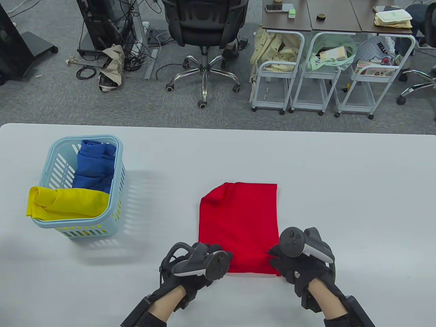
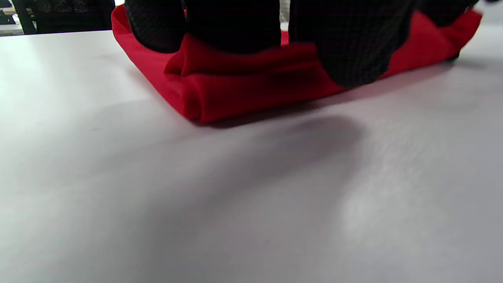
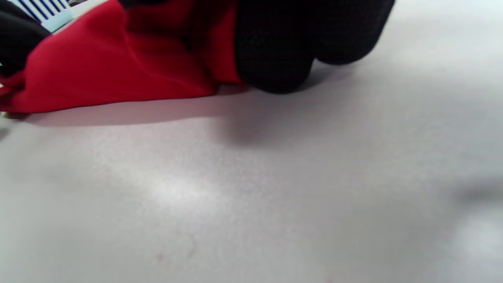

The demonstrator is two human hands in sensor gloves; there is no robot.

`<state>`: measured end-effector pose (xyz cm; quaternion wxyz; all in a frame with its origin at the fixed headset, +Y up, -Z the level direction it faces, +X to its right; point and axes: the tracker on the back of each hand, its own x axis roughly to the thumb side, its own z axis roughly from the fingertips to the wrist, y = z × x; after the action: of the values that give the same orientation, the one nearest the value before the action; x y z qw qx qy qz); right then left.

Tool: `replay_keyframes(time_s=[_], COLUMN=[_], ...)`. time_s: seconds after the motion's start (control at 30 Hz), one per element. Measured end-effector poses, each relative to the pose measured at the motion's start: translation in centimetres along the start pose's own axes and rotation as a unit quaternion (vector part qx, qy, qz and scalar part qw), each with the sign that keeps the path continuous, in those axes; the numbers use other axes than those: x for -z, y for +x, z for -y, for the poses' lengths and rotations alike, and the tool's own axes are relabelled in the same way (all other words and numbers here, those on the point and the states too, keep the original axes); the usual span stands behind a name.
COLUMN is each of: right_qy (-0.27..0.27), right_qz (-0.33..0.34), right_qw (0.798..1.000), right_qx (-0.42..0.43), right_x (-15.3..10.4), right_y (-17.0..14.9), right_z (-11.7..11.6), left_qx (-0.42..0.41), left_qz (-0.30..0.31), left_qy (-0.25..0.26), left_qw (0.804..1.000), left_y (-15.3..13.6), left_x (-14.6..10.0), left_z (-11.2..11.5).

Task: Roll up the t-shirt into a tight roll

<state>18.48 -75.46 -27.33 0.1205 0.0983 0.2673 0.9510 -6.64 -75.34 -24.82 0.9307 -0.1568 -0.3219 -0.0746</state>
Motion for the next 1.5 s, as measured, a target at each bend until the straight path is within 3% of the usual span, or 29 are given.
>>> replay_keyframes(time_s=[0.07, 0.13, 0.2, 0.3, 0.33, 0.43, 0.5, 0.7, 0.9, 1.0, 1.13, 1.23, 1.33, 1.37, 1.5], right_qy=[-0.057, -0.117, -0.136, -0.074, -0.060, -0.014, -0.057, -0.058, -0.067, -0.025, 0.007, 0.000, -0.017, -0.023, -0.030], right_qz=[-0.093, -0.138, -0.095, 0.079, 0.091, 0.063, 0.052, 0.028, 0.035, 0.064, 0.066, 0.032, 0.007, -0.001, -0.015], right_qw=[0.992, 0.968, 0.973, 0.992, 0.991, 0.976, 0.966, 0.975, 0.983, 0.995, 0.998, 0.999, 1.000, 0.999, 0.999], right_qx=[-0.066, -0.174, -0.158, -0.071, -0.079, -0.210, -0.247, -0.214, -0.166, -0.068, 0.022, 0.001, -0.009, -0.022, -0.032], right_x=[-0.9, -1.9, -2.7, -2.7, -2.6, -1.4, -1.2, -0.8, -0.5, -0.7, -0.9, -0.4, -0.5, -0.6, -0.7], right_y=[0.1, 0.5, 1.3, 3.4, 3.9, 5.2, 5.6, 4.9, 4.2, 2.7, 0.6, 0.4, 0.6, 0.7, 0.7], right_z=[0.6, 1.4, 2.0, 1.1, 0.5, -2.5, -2.3, -2.0, -0.7, 0.1, -0.1, -0.3, -0.3, -0.3, -0.2], left_qx=[0.004, -0.017, -0.016, -0.021, -0.022, -0.022, -0.015, 0.041, 0.023, -0.094, -0.248, -0.169, -0.104, -0.044, 0.044], left_qz=[0.001, 0.001, 0.002, 0.001, 0.001, 0.001, -0.001, -0.028, -0.030, -0.010, 0.007, -0.032, -0.062, -0.083, -0.112], left_qy=[0.009, 0.008, 0.007, 0.007, 0.007, 0.008, 0.008, 0.009, 0.039, 0.028, 0.003, 0.001, 0.031, 0.037, 0.072], left_qw=[1.000, 1.000, 1.000, 1.000, 1.000, 1.000, 1.000, 0.999, 0.999, 0.995, 0.969, 0.985, 0.992, 0.995, 0.990], left_y=[0.0, -0.1, -0.2, -0.4, -0.4, -0.6, -0.6, -0.9, -1.7, -2.7, -4.2, -4.4, -4.0, -3.8, -2.9], left_x=[0.1, 0.1, 0.2, 0.3, 0.3, 0.2, 0.2, 0.3, 0.4, -0.2, -0.4, 0.2, 0.1, 0.0, -1.2], left_z=[-0.2, 0.0, 0.0, 0.0, 0.0, 0.0, 0.0, 0.1, -0.4, -0.9, -0.6, 0.2, -0.1, -0.3, -1.6])
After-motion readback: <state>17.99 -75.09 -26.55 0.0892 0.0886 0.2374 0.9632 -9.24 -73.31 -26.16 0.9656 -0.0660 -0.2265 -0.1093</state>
